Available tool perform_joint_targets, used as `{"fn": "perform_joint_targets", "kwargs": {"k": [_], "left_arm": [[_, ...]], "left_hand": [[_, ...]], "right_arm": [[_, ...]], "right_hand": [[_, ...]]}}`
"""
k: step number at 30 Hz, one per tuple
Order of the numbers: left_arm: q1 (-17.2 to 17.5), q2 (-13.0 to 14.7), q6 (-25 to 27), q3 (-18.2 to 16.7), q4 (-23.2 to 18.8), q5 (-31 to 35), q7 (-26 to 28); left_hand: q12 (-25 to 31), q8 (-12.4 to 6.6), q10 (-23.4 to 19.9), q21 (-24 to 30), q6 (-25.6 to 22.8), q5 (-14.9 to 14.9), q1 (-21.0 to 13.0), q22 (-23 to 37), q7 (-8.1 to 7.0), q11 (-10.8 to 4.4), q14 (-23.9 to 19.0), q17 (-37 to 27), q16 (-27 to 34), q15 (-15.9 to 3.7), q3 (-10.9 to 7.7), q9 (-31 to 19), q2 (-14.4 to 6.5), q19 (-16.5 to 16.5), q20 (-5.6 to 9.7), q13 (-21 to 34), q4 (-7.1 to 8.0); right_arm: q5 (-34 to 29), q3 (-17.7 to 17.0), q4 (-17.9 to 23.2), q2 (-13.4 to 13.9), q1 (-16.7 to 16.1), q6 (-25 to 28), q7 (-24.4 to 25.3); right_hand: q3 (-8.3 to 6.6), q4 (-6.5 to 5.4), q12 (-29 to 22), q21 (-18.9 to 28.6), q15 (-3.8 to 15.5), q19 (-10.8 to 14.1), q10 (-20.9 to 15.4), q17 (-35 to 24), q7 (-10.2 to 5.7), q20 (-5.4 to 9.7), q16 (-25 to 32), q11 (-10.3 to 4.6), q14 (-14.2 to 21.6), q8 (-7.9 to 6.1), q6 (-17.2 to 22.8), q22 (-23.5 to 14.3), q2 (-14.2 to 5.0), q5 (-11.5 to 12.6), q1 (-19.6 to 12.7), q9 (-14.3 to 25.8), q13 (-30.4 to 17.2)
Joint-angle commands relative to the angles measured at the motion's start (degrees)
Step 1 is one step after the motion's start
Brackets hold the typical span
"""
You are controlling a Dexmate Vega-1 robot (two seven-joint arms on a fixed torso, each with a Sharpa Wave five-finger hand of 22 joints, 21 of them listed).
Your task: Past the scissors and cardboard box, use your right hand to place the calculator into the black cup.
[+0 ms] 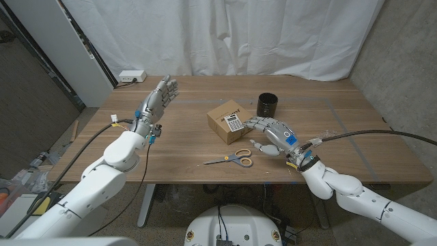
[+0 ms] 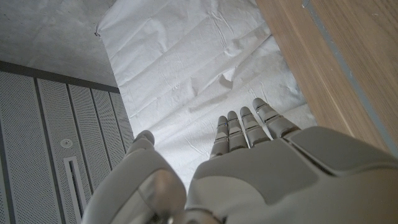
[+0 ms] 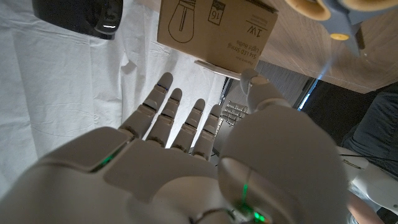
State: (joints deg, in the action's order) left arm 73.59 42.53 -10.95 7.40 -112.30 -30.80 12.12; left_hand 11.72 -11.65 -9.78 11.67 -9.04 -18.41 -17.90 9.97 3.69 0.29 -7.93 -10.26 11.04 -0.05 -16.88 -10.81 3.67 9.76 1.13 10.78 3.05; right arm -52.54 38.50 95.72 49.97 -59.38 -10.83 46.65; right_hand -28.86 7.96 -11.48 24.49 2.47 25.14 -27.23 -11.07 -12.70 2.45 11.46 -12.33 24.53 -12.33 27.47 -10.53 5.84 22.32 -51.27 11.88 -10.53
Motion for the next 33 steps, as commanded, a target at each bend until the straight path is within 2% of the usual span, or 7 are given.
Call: {"fn": "perform_joint_targets", "kwargs": {"k": [1, 17, 33], "left_arm": [[0.0, 0.2, 0.6, -0.7, -0.4, 0.0, 0.2], [1.3, 0.9, 1.7, -2.4, -1.5, -0.3, 0.3], [1.6, 1.5, 2.8, -3.2, -2.1, -0.6, -0.2]], "left_hand": [[-0.2, 0.17, -0.2, -0.2, -0.5, 0.2, -0.6, 0.3, 0.01, 0.15, -0.5, -0.3, -0.2, -0.05, 0.35, -0.1, -0.3, 0.1, -0.32, 0.2, 0.06], [-0.2, 0.19, -0.2, -0.2, -0.5, 0.2, -0.7, 0.3, 0.01, 0.13, -0.5, -0.3, -0.2, 0.03, 0.52, -0.1, -0.4, 0.1, -0.36, 0.2, 0.09], [-0.3, 0.26, 0.0, -0.2, -0.3, 0.2, -0.8, 0.3, -0.04, 0.01, -0.4, -0.3, -0.2, 0.09, 0.66, -0.1, -0.4, 0.0, -0.36, 0.2, 0.11]], "right_arm": [[-0.2, 1.9, -2.7, -1.5, 2.9, -0.7, 0.6], [-0.3, 4.8, -6.4, -4.1, 6.6, -1.8, 1.4], [-0.3, 7.1, -9.6, -6.3, 8.6, -1.4, 3.2]], "right_hand": [[-0.16, -0.24, -0.4, 0.1, 7.64, 0.6, -0.6, -0.3, 0.01, 6.94, 0.4, -0.11, 0.7, -0.53, 0.7, -0.2, -0.78, 0.5, -0.2, 0.1, -0.3], [-0.42, -0.18, -0.5, 0.2, 7.69, 1.1, -1.2, -0.3, -0.01, 6.98, 0.5, -0.12, 1.3, -0.80, 1.4, -0.3, -1.88, 0.5, -1.2, 0.1, -0.3], [-0.25, 0.01, -0.5, 0.2, 7.72, 1.1, -1.4, -0.2, -0.02, 6.96, 0.4, -0.12, 1.4, -0.84, 1.5, -0.3, -1.75, 0.4, -1.6, 0.1, -0.3]]}}
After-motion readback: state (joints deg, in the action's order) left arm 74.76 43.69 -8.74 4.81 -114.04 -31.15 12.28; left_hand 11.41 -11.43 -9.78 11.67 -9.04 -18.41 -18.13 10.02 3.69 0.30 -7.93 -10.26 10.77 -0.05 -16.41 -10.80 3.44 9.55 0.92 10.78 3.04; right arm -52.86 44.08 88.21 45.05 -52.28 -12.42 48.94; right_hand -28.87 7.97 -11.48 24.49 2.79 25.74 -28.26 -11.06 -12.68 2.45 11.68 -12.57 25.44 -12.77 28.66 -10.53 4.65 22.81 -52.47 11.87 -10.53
